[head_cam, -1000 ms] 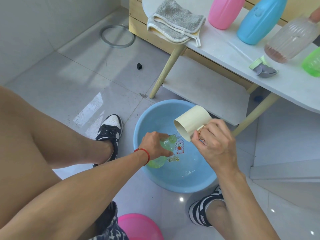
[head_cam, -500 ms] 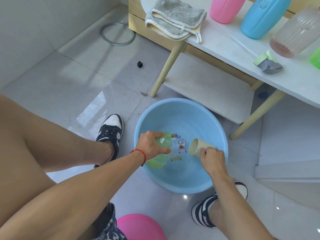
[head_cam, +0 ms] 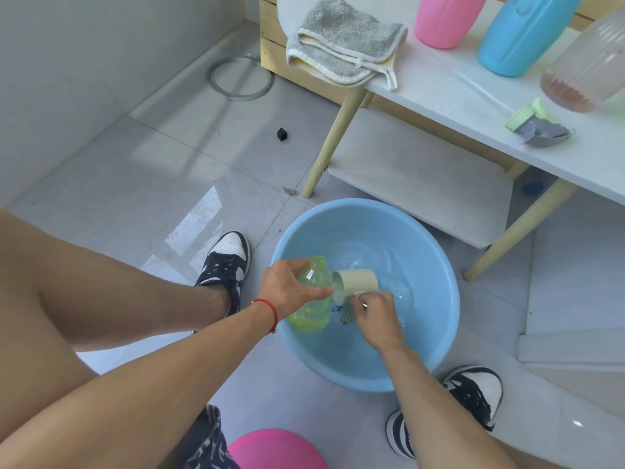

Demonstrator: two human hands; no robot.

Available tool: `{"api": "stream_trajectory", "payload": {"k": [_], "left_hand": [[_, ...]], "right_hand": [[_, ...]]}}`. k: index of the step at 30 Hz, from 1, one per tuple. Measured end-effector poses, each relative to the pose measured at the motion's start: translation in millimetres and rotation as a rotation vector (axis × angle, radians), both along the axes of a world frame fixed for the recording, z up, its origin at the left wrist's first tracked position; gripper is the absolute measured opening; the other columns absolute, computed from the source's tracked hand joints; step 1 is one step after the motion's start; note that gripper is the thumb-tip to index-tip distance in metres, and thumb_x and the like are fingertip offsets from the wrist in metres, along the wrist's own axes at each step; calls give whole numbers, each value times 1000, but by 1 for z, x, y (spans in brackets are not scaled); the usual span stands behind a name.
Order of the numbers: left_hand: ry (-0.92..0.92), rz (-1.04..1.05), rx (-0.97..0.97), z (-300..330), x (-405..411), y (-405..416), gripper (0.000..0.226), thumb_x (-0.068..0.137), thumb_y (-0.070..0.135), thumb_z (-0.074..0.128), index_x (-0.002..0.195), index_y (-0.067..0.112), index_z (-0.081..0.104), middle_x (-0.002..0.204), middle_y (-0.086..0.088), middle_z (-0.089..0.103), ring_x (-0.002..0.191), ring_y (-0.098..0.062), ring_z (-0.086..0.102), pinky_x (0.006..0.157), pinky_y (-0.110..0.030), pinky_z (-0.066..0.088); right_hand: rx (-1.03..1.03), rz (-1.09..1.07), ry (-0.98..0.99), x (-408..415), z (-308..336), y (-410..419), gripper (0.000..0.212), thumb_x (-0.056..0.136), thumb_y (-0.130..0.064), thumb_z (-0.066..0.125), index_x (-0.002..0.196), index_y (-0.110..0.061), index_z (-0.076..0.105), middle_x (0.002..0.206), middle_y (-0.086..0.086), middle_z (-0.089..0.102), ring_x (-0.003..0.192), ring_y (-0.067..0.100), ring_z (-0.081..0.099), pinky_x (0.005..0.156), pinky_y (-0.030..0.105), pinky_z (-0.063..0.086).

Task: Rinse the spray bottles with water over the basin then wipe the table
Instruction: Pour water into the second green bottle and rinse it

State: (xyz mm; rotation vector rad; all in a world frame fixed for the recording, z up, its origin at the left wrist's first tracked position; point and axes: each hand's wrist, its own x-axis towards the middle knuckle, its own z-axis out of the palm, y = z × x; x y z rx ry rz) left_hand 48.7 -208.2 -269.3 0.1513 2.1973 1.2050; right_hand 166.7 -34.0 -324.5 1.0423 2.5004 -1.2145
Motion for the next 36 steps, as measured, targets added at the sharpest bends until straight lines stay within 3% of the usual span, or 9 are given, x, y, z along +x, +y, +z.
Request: {"api": "stream_trajectory", "payload": {"k": [3, 6, 9, 16, 20, 23, 26, 29, 36], "left_hand": [[12, -6, 12, 0, -2, -1, 69, 61, 42, 96, 124, 33, 73, 116, 16, 70, 103, -3, 66, 83, -15, 48], [33, -30, 4, 0, -3, 0, 74, 57, 47, 96, 126, 33, 72, 121, 17, 69, 109, -4, 65, 89, -18, 50], [41, -69, 9, 1, -2, 2, 73, 59, 43, 97, 127, 32, 71, 116, 16, 71, 111, -3, 64, 89, -17, 47], [149, -181, -24, 5, 4, 10, 68, 59, 44, 94, 123, 30, 74, 99, 14, 75, 101, -6, 67, 88, -21, 52], [229, -217, -65, 7, 6, 16, 72, 59, 46, 92, 126, 29, 72, 98, 12, 73, 104, -10, 65, 85, -19, 47], [298, -242, -87, 11, 10, 19, 68, 64, 42, 91, 127, 29, 71, 92, 11, 64, 97, -10, 59, 81, -19, 43], [325, -265, -95, 13, 11, 21, 64, 65, 41, 91, 125, 28, 71, 94, 6, 68, 98, -16, 63, 81, -24, 47], [336, -273, -103, 14, 12, 21, 63, 65, 41, 91, 124, 27, 71, 97, 4, 71, 103, -20, 66, 87, -29, 52], [360, -285, -127, 14, 12, 22, 66, 65, 43, 91, 126, 27, 71, 111, 2, 75, 107, -22, 65, 93, -33, 53]], "right_hand": [[-128, -257, 38, -6, 11, 3, 37, 95, -20, 55, 61, -9, 65, 72, 12, 70, 74, 30, 62, 62, 32, 43], [-296, -436, 63, -1, 17, 13, 35, 82, -29, 61, 52, -13, 62, 63, 6, 70, 73, 29, 70, 86, 45, 59], [-376, -497, 175, 8, 26, 20, 36, 80, -25, 62, 46, -14, 58, 55, 5, 59, 55, 16, 62, 97, 57, 56], [-238, -539, 375, 19, 66, 41, 44, 82, -22, 71, 45, -13, 49, 51, -1, 57, 62, 19, 70, 87, 51, 58], [-159, -516, 472, 20, 91, 49, 47, 77, -24, 72, 59, 10, 45, 57, 12, 54, 58, 15, 71, 75, 47, 55], [-23, -474, 480, 22, 109, 51, 50, 81, -20, 73, 62, 11, 39, 61, 16, 47, 63, 29, 74, 57, 25, 42], [107, -418, 487, 24, 125, 49, 49, 81, -21, 71, 59, 4, 35, 57, 17, 36, 58, 46, 53, 52, 29, 28], [176, -366, 511, 22, 139, 43, 49, 79, -25, 69, 61, 5, 35, 59, 28, 35, 53, 29, 39, 55, 31, 26], [358, -220, 554, 15, 155, 31, 50, 85, -17, 72, 59, 0, 34, 56, 6, 31, 56, 18, 25, 53, 35, 26]]}}
